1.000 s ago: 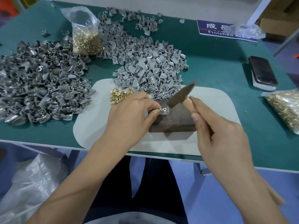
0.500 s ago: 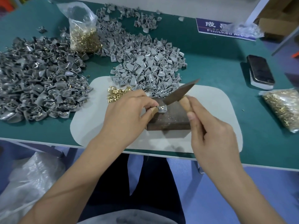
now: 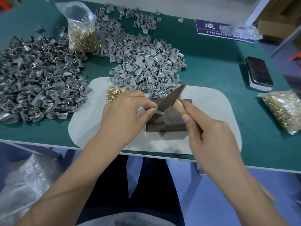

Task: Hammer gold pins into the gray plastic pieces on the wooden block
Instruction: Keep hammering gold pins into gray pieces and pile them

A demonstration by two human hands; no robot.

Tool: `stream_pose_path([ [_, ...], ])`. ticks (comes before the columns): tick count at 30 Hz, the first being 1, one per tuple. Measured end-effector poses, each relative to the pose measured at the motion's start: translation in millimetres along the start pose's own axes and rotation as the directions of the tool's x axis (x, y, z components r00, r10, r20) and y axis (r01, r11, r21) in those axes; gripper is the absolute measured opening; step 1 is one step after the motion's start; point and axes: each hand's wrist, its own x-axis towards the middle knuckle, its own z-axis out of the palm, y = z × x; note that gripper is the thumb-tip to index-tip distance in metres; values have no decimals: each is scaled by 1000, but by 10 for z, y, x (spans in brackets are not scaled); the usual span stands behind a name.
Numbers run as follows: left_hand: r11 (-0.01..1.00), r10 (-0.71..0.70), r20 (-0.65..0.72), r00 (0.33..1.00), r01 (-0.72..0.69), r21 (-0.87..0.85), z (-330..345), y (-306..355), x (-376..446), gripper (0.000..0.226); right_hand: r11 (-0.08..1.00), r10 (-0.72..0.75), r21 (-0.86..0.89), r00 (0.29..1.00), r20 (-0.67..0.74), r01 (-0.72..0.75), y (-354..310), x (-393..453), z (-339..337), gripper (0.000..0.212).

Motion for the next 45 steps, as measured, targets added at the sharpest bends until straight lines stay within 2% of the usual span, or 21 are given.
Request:
stream_pose_path([
  [3,1000,-1,5,1000,1,-4,-2,1,2,5,1000,5,10,998,-65,-5,1,20,-21,39],
  [7,1000,-12,7,1000,12,-20,-3,3,-2,5,998,-19,-54,999,-38,16,-10,-8,-30,39],
  [11,998,-31,9,999,31,-45,7,-12,-3,5,995,-13,101,992,-129,26,33,-105,10,40],
  [14,998,-37,22,999,38,-43,-4,-12,5,6,1000,-19,-12,997,-78,18,20,-144,8,41],
  [18,999,-35,34,999,36,-38,-15,-14,21,6,999,1,42,993,-121,5,6,-122,28,41],
  [20,999,-32,32,999,33,-41,-18,-16,18,6,1000,0,-16,998,-63,-1,1,-109,29,41],
  [23,999,-29,29,999,30,-34,-18,-14,17,6,999,-17,-52,992,-123,11,-36,-92,-1,39],
  [27,999,-27,18,999,27,-36,-8,-18,15,6,991,-37,-130,998,-53,30,-72,-105,-11,39],
  [28,999,-26,18,1000,26,-36,-9,-19,15,6,991,-37,-133,997,-74,27,-64,-107,-23,38],
  [31,999,-19,23,1000,20,-40,-6,-23,15,7,999,-5,34,980,-199,12,-60,-141,-41,38],
  [33,999,-18,24,1000,19,-39,-3,-29,17,7,999,0,35,987,-158,5,-93,-146,-26,40],
  [36,999,-16,24,1000,17,-28,-3,-36,20,7,992,-6,-129,1000,-5,6,-107,-114,-42,38],
  [40,999,-10,19,1000,11,-38,-1,-35,12,6,995,9,-99,996,-86,-18,-109,-71,-87,38],
  [44,1000,-12,16,1000,13,-29,0,-31,13,6,989,-27,-144,1000,14,29,-91,-46,-68,39],
  [45,999,-13,16,1000,14,-31,-3,-32,13,6,989,-38,-144,999,-3,37,-94,-54,-69,39],
])
